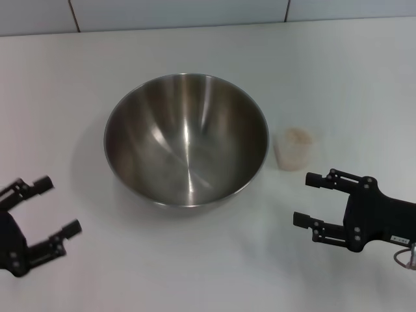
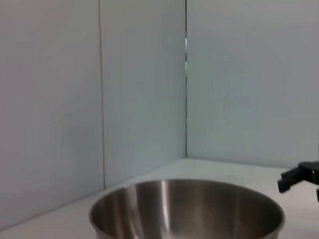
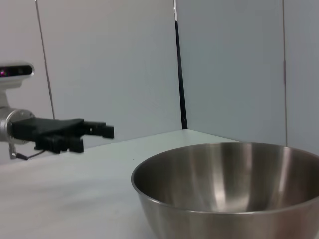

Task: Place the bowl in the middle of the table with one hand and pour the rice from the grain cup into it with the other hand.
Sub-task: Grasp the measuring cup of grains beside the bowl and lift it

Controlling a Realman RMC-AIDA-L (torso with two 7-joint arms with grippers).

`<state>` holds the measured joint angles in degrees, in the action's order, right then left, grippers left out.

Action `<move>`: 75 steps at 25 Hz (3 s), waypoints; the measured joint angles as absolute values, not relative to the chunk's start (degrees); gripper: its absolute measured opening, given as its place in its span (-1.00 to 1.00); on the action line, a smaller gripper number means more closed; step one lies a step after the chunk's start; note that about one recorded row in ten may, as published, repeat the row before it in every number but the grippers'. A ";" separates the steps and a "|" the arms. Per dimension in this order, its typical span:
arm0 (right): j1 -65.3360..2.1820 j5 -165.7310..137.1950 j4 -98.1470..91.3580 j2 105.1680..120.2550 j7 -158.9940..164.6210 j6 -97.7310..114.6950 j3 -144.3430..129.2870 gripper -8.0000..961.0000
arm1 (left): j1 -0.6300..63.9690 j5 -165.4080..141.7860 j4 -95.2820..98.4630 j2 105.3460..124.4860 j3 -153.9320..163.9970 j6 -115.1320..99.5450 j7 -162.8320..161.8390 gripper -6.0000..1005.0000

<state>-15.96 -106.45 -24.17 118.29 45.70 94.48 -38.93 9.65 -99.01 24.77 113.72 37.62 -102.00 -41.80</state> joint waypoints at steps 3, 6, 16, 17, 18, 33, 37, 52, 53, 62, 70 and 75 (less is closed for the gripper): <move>-15.91 -106.46 -24.17 118.29 45.70 94.48 -38.93 0.59 | 9.63 -101.04 24.72 114.24 37.62 -101.07 -40.96 0.65; -15.90 -106.57 -24.17 118.30 45.70 94.48 -38.94 0.59 | 9.54 -102.74 24.66 115.14 37.39 -100.45 -40.35 0.65; -15.27 -106.68 -23.99 118.45 45.02 94.58 -38.74 0.59 | 9.76 -102.82 24.61 115.42 37.34 -100.36 -39.77 0.65; -15.27 -106.68 -23.99 118.45 45.02 94.58 -38.74 0.59 | 9.76 -102.82 24.61 115.42 37.34 -100.36 -39.77 0.65; -14.92 -106.63 -24.00 118.60 44.53 94.70 -38.39 0.59 | 9.87 -102.83 24.61 115.42 37.15 -100.36 -39.81 0.65; -12.34 -106.33 -6.53 119.23 27.61 98.00 -20.25 0.59 | 10.40 -102.69 24.61 115.04 36.82 -100.36 -40.57 0.64; -10.54 -106.33 -1.04 119.30 21.42 98.11 -13.26 0.59 | 10.43 -102.59 24.61 114.91 36.83 -100.37 -41.09 0.64; -9.58 -106.33 4.02 119.52 17.45 92.40 1.44 0.59 | 10.60 -102.82 24.84 114.23 36.82 -100.72 -41.50 0.64; -9.88 -106.33 4.08 119.53 17.37 91.54 1.59 0.59 | 10.63 -102.83 24.92 114.23 36.82 -100.72 -41.58 0.64; -11.63 -106.33 4.63 119.54 15.62 84.59 3.98 0.59 | 11.23 -102.83 25.14 114.16 36.83 -100.71 -42.27 0.64; -13.76 -106.67 4.61 119.43 15.31 80.10 3.87 0.59 | 11.52 -102.83 25.14 113.94 36.82 -100.53 -42.94 0.64; -14.82 -107.03 4.65 119.46 15.25 77.45 3.72 0.59 | 11.51 -102.81 25.14 113.91 36.82 -100.56 -42.98 0.65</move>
<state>-14.82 -107.03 4.65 119.46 15.25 77.45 3.72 11.51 -102.81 25.14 113.91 36.82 -100.56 -42.98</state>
